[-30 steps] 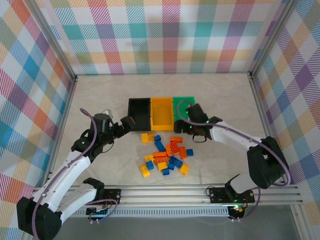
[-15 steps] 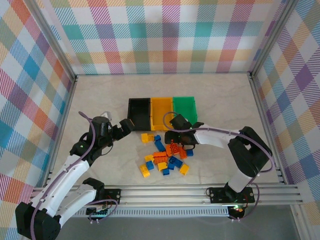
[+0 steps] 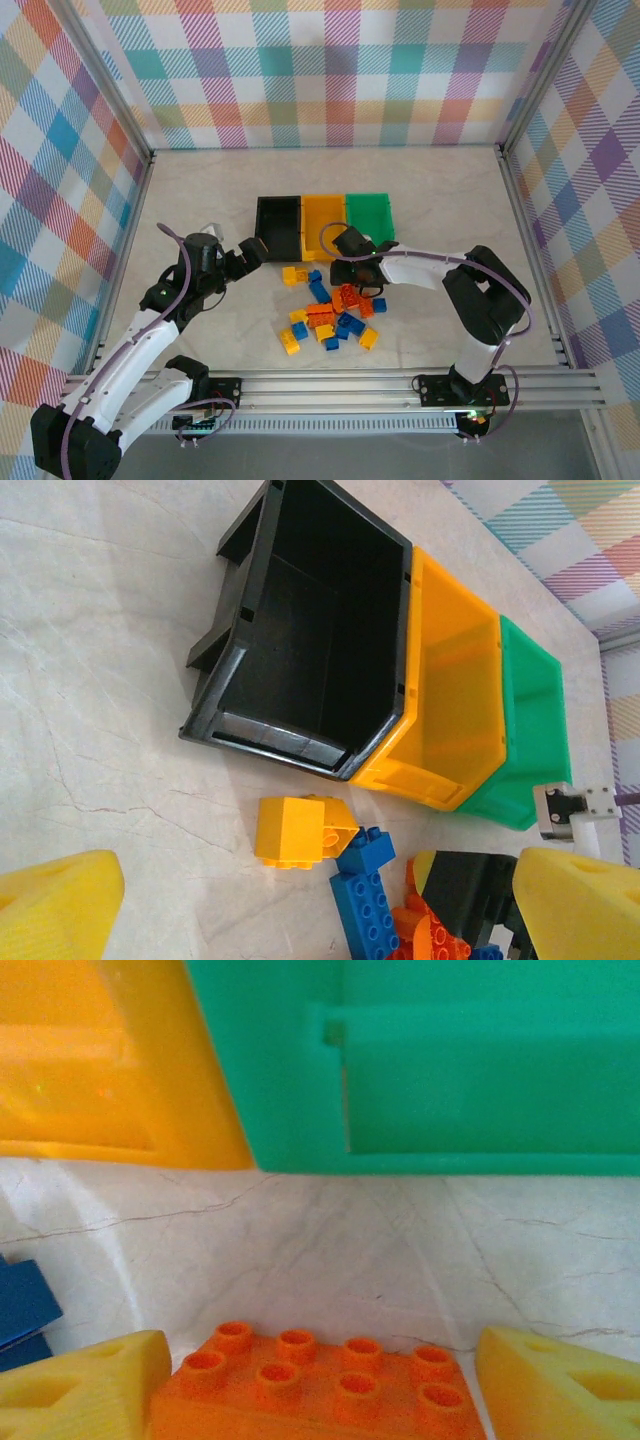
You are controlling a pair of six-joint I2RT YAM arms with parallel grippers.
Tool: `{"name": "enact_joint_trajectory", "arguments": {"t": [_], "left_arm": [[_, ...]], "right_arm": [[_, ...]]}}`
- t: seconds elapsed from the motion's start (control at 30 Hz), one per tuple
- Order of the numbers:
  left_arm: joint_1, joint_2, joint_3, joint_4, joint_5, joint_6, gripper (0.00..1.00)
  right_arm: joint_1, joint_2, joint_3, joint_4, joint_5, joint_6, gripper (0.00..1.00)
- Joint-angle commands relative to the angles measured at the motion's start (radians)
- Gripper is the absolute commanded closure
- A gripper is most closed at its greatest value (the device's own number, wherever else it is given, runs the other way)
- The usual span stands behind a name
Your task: Sort the legos into containers by color
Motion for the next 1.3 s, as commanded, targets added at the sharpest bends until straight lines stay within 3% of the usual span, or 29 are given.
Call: {"name": "enact_joint_trajectory", "arguments": {"t": [0.0, 0.23, 0.4, 0.5, 0.83, 0.97, 1.1, 1.27], "left_arm": [[-0.015, 0.008, 0.001, -0.021, -0.014, 0.009, 0.0], [-0.015, 0.029, 0.016, -0.021, -0.011, 0.009, 0.0], [-0.015, 0.024, 0.027, -0.032, -0.013, 0.012, 0.0], [-0.016, 0.017, 0.021, -0.035, -0.018, 0.009, 0.0], [-0.016, 0.024, -0.016, -0.073, -0.008, 0.003, 0.01], [-0.017, 0.049, -0.013, -0.098, 0.028, 0.032, 0.01], [-0.041, 0.069, -0.012, -0.101, 0.051, 0.059, 0.02], [-0.161, 0.117, 0.019, -0.134, 0.007, 0.1, 0.06]], "right_arm": [[0.007, -0.009, 0.005, -0.009, -0.011, 0.001, 0.25], [0.007, -0.097, 0.009, -0.017, 0.011, -0.008, 0.4], [-0.005, -0.208, 0.043, -0.072, 0.072, -0.055, 0.4], [-0.062, -0.244, 0.092, -0.103, 0.086, -0.106, 0.4], [-0.266, 0.005, 0.357, -0.111, 0.015, -0.185, 0.39], [-0.281, 0.091, 0.453, -0.123, 0.004, -0.188, 0.33], [-0.284, 0.124, 0.507, -0.14, -0.005, -0.173, 0.16], [-0.284, 0.094, 0.507, -0.137, -0.021, -0.16, 0.08]]}}
